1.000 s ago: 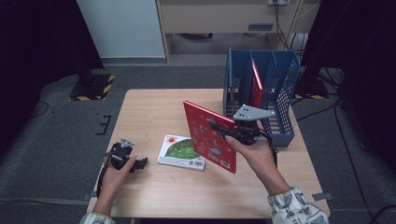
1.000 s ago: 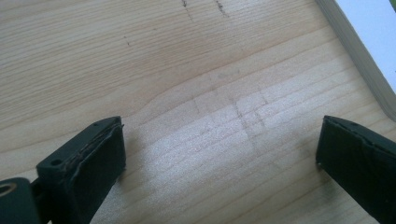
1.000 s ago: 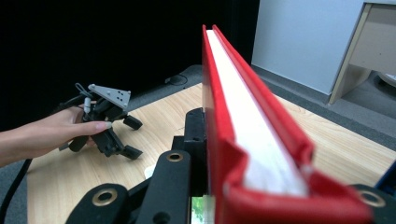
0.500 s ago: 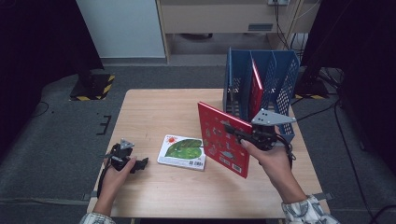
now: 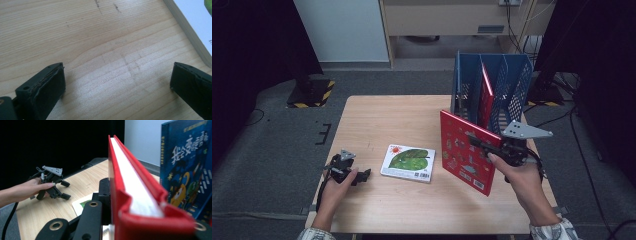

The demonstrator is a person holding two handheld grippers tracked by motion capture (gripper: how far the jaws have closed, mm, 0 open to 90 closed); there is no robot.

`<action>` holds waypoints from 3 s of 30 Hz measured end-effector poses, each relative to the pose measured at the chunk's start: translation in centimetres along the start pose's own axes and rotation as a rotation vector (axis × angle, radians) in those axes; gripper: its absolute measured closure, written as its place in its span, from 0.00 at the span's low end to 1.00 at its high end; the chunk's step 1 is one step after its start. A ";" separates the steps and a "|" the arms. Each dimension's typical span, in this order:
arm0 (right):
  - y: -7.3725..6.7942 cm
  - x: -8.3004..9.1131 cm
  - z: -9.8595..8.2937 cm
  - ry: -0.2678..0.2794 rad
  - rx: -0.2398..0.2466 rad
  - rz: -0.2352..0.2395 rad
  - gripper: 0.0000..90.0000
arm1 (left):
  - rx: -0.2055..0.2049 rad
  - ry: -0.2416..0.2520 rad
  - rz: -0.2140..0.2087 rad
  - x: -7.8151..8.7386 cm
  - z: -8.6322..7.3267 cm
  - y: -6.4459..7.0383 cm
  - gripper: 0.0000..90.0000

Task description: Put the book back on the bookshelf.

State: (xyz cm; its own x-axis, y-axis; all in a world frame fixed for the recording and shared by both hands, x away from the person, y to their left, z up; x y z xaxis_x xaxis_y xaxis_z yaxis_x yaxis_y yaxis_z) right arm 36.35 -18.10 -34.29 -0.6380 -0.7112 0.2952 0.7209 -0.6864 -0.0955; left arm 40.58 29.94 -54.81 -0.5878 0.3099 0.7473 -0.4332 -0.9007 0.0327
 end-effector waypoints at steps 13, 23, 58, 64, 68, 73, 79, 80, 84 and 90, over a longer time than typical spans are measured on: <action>1.3 2.1 2.8 0.023 -0.012 -0.053 0.88 | 0.002 0.006 0.001 0.0 0.0 0.0 0.00; 3.3 3.7 4.5 0.030 -0.028 -0.122 0.88 | 0.002 0.009 0.001 0.0 0.0 0.0 0.00; 8.0 7.1 5.6 0.025 -0.077 -0.329 0.88 | 0.002 0.012 0.002 -0.1 0.0 0.0 0.00; 8.8 7.2 5.5 0.016 -0.084 -0.359 0.88 | 0.001 0.013 0.002 -0.1 0.0 0.1 0.00; 9.5 7.0 5.6 0.015 -0.093 -0.378 0.88 | 0.002 0.013 0.001 -0.1 0.0 0.1 0.00; 10.4 6.5 5.8 0.007 -0.099 -0.409 0.88 | 0.001 0.012 0.001 -0.1 0.0 0.1 0.00; 11.2 5.2 6.3 0.013 -0.115 -0.437 0.88 | 0.003 0.013 0.001 -0.1 0.0 0.1 0.00; 11.2 5.0 6.4 0.010 -0.113 -0.442 0.88 | 0.003 0.013 0.001 -0.1 0.0 0.1 0.00; 11.4 4.0 6.8 0.001 -0.095 -0.467 0.88 | 0.002 0.013 -0.001 -0.1 0.0 0.1 0.00; 11.9 3.0 6.9 -0.003 -0.096 -0.487 0.88 | 0.002 0.013 -0.001 -0.1 0.0 0.1 0.00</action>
State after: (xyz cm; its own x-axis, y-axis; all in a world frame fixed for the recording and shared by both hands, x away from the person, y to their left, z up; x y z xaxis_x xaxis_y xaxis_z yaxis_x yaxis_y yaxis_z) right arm 44.84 -27.37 -27.96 -0.8936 -0.3042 0.3301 0.3114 -0.9497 -0.0325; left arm 40.60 29.78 -54.89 -0.5964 0.3146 0.7384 -0.4327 -0.9009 0.0343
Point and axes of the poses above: each handheld gripper's, and its own axes: x roughly backward along the jaws, z roughly out of its top, y roughly to its right, the point moved 2 cm from there along -x, roughly forward along the jaws, and after that the axes turned 3 degrees about -z, right-handed, at the moved point
